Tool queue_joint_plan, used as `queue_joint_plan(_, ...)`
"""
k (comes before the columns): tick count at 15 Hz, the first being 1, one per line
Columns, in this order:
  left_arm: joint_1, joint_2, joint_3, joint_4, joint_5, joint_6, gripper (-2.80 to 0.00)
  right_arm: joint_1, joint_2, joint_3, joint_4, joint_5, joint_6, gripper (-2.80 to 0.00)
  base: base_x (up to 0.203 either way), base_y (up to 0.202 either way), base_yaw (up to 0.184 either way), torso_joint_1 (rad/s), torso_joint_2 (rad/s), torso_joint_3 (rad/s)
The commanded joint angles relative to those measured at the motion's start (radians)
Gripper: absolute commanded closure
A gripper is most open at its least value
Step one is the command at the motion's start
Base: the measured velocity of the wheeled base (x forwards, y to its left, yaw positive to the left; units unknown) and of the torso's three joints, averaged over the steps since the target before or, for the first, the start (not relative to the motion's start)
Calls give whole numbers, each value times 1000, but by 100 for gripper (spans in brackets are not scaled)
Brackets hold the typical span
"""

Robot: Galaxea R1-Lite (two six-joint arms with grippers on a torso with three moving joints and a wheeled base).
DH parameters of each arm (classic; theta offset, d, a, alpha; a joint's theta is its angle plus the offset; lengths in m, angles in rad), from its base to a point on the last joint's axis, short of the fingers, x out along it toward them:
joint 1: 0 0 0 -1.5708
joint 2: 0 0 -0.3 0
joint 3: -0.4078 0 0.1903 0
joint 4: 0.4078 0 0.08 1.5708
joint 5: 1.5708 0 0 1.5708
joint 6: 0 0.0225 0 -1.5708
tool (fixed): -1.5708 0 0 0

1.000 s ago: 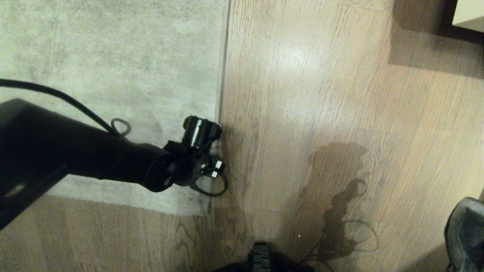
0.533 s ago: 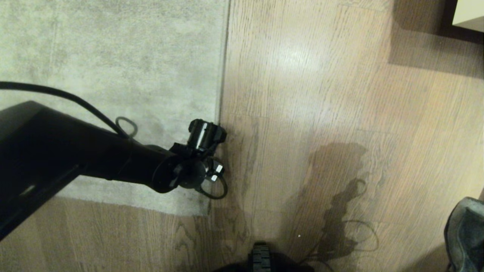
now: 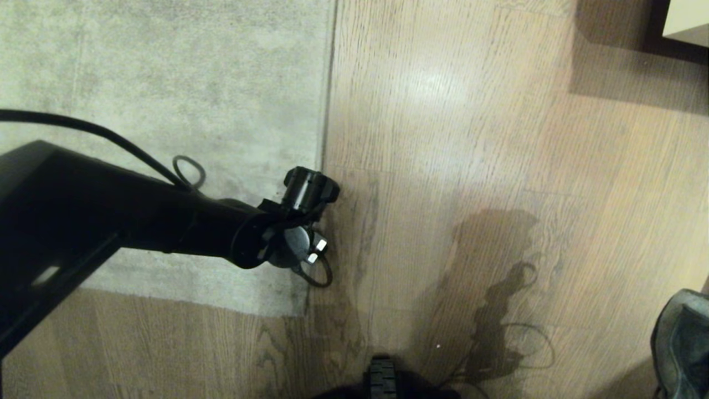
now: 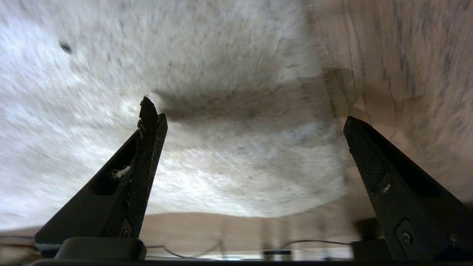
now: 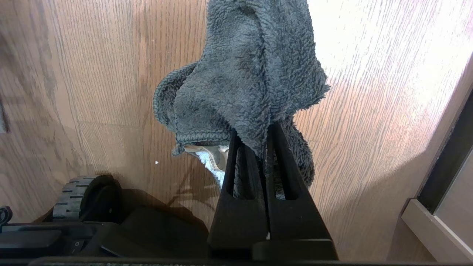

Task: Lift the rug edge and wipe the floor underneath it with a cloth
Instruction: Lift up the carpet

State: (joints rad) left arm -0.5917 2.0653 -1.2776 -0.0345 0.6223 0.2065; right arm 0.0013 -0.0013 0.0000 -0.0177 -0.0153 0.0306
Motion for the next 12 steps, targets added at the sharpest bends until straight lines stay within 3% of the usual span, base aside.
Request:
queue_joint_plan(1,6,2,-2,-1,18,26,-280,0,1,0,-1,0,0,0,0,0,0,0,0,0)
queue_joint_plan(8,12,12,-16,-4,40,150,-280,0,1,0,-1,0,0,0,0,0,0,0,0,0)
queue_joint_plan(12,13,0,-10,1,60,167,-280,0,1,0,-1,0,0,0,0,0,0,0,0,0)
